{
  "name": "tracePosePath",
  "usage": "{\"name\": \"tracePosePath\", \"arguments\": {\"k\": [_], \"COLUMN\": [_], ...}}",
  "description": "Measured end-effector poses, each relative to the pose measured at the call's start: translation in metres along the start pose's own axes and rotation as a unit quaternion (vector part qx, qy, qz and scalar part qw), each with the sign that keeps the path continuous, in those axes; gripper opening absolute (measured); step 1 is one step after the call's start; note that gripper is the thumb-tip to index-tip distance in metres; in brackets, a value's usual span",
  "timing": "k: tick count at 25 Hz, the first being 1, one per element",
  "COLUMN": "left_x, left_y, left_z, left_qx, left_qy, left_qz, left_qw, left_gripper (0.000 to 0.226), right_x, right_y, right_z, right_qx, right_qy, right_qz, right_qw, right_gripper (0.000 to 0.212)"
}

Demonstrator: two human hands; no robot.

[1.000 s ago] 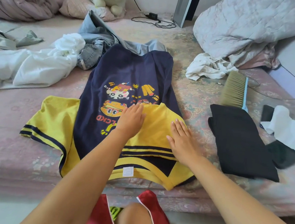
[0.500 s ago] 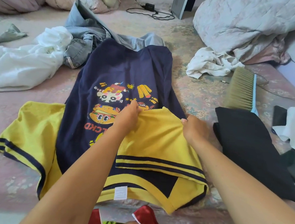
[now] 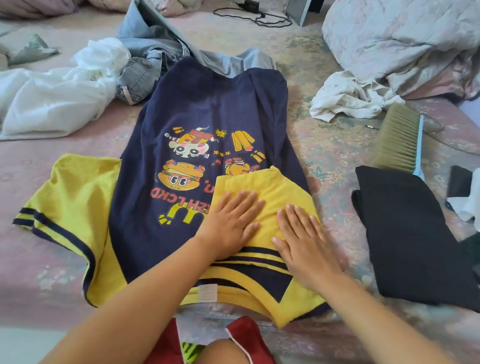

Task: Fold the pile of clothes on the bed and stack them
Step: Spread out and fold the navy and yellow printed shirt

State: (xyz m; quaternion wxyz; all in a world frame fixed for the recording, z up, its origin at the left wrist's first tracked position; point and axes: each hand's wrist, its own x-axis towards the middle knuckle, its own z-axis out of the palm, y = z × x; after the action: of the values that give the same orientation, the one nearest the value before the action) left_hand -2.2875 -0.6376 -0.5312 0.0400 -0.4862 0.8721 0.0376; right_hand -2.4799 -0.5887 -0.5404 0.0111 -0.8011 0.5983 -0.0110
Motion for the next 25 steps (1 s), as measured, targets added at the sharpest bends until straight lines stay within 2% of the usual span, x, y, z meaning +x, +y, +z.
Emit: {"name": "tracePosePath", "arguments": {"k": [3, 5, 7, 9, 11, 13, 14, 15, 17, 18, 19, 21, 22, 23, 24, 25], "left_x": [-0.005, -0.017, -0.042, -0.077, -0.113, -0.141, -0.152, -0.163, -0.183, -0.188, -0.191, -0.191, -0.191, -0.191, -0.191, -0.190], "left_y": [-0.001, -0.008, -0.037, -0.075, -0.111, -0.143, -0.158, -0.171, -0.187, -0.189, -0.193, -0.201, -0.202, -0.202, -0.201, -0.203], "left_z": [-0.002, -0.009, -0.011, -0.014, -0.017, -0.020, -0.020, -0.019, -0.018, -0.019, -0.020, -0.024, -0.029, -0.037, -0.044, -0.047], "left_qx": [0.015, 0.021, 0.014, -0.003, 0.023, -0.023, -0.084, -0.148, -0.280, -0.341, -0.398, -0.550, -0.642, -0.715, -0.757, -0.770], "left_qy": [-0.010, -0.016, 0.012, 0.090, 0.179, 0.194, 0.177, 0.172, 0.177, 0.198, 0.230, 0.291, 0.292, 0.261, 0.225, 0.197], "left_qz": [-0.022, -0.044, -0.099, -0.172, -0.220, -0.307, -0.388, -0.474, -0.621, -0.659, -0.675, -0.642, -0.601, -0.564, -0.541, -0.533], "left_qw": [1.000, 0.999, 0.995, 0.981, 0.959, 0.931, 0.900, 0.851, 0.710, 0.641, 0.577, 0.447, 0.376, 0.320, 0.288, 0.290], "left_gripper": [0.077, 0.065, 0.060, 0.064, 0.061, 0.054, 0.057, 0.063, 0.074, 0.075, 0.074, 0.063, 0.054, 0.045, 0.041, 0.040], "right_x": [0.000, 0.002, 0.007, 0.016, 0.028, 0.039, 0.042, 0.043, 0.045, 0.044, 0.044, 0.043, 0.043, 0.043, 0.043, 0.043], "right_y": [-0.002, -0.010, -0.032, -0.064, -0.105, -0.145, -0.161, -0.174, -0.187, -0.188, -0.189, -0.191, -0.192, -0.194, -0.196, -0.197], "right_z": [-0.009, -0.021, -0.031, -0.037, -0.038, -0.035, -0.032, -0.028, -0.020, -0.016, -0.014, -0.015, -0.015, -0.016, -0.015, -0.013], "right_qx": [-0.017, -0.007, 0.011, 0.032, 0.042, 0.027, 0.021, 0.015, -0.006, -0.018, -0.030, -0.036, -0.034, -0.030, -0.027, -0.026], "right_qy": [-0.029, -0.063, -0.077, -0.085, -0.094, -0.099, -0.106, -0.117, -0.134, -0.136, -0.138, -0.136, -0.138, -0.142, -0.144, -0.141], "right_qz": [0.015, 0.018, -0.001, -0.040, -0.080, -0.110, -0.118, -0.123, -0.125, -0.123, -0.120, -0.119, -0.120, -0.120, -0.119, -0.120], "right_qw": [0.999, 0.998, 0.997, 0.995, 0.991, 0.989, 0.987, 0.985, 0.983, 0.983, 0.983, 0.983, 0.982, 0.982, 0.982, 0.982], "right_gripper": [0.097, 0.101, 0.102, 0.096, 0.080, 0.064, 0.063, 0.063, 0.063, 0.064, 0.065, 0.080, 0.089, 0.096, 0.103, 0.110]}}
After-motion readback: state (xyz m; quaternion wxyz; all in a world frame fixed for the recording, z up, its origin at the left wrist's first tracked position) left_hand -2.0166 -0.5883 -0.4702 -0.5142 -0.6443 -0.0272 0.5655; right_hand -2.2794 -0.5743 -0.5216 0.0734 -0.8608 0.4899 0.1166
